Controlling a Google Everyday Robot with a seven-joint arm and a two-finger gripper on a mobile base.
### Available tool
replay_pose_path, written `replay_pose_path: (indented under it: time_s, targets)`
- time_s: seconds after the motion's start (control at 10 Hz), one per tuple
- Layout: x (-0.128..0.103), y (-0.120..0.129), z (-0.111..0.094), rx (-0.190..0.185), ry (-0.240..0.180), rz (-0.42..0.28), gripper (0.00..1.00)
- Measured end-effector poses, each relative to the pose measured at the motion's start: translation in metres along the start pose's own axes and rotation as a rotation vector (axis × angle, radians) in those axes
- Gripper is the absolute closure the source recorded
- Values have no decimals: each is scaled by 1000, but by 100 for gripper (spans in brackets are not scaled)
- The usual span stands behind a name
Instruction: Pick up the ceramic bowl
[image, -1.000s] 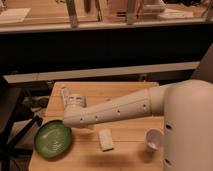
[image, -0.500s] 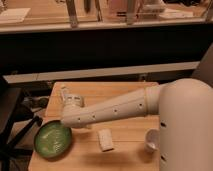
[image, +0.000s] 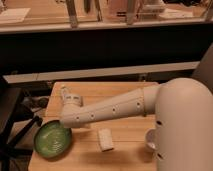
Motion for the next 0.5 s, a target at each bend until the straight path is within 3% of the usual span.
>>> replay_pose_path:
  time_s: [0.5]
  targets:
    - [1,-6,0,11,-18,-59,20]
